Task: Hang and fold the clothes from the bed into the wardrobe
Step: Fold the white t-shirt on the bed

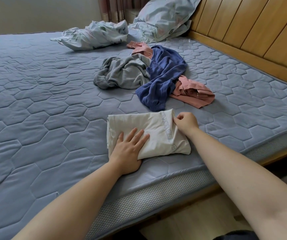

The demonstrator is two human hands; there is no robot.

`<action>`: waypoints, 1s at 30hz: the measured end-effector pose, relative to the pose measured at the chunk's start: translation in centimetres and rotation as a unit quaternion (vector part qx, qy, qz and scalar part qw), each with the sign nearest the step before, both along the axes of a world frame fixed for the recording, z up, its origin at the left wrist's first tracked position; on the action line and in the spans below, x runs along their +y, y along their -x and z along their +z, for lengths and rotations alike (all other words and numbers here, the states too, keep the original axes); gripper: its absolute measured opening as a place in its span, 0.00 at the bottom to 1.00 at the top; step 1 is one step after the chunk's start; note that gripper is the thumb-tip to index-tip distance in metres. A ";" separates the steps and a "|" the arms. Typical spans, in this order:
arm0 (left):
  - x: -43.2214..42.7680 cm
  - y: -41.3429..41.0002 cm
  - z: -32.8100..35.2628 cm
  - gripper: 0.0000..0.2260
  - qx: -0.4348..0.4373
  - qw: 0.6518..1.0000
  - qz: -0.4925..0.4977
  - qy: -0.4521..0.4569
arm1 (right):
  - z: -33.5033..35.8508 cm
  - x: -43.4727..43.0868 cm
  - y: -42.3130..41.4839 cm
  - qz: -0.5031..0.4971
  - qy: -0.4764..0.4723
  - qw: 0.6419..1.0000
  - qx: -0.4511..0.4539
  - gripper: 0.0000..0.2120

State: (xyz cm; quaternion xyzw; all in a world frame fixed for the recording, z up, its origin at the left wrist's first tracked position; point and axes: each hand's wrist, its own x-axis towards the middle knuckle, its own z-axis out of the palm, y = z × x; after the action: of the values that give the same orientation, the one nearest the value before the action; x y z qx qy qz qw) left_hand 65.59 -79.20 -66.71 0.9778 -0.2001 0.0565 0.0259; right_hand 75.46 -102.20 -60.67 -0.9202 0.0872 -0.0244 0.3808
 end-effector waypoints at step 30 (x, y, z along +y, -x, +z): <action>-0.1 0.1 -0.2 0.37 -0.016 1.000 -0.009 0.013 | 2.2 -2.7 -5.0 0.021 -0.032 0.999 0.031 0.13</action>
State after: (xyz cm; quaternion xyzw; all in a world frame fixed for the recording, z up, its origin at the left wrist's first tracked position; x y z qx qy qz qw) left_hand 65.47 -79.33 -66.95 0.9745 -0.2086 0.0741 0.0357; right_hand 80.47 -104.87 -58.45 -0.9094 0.0802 0.0146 0.4078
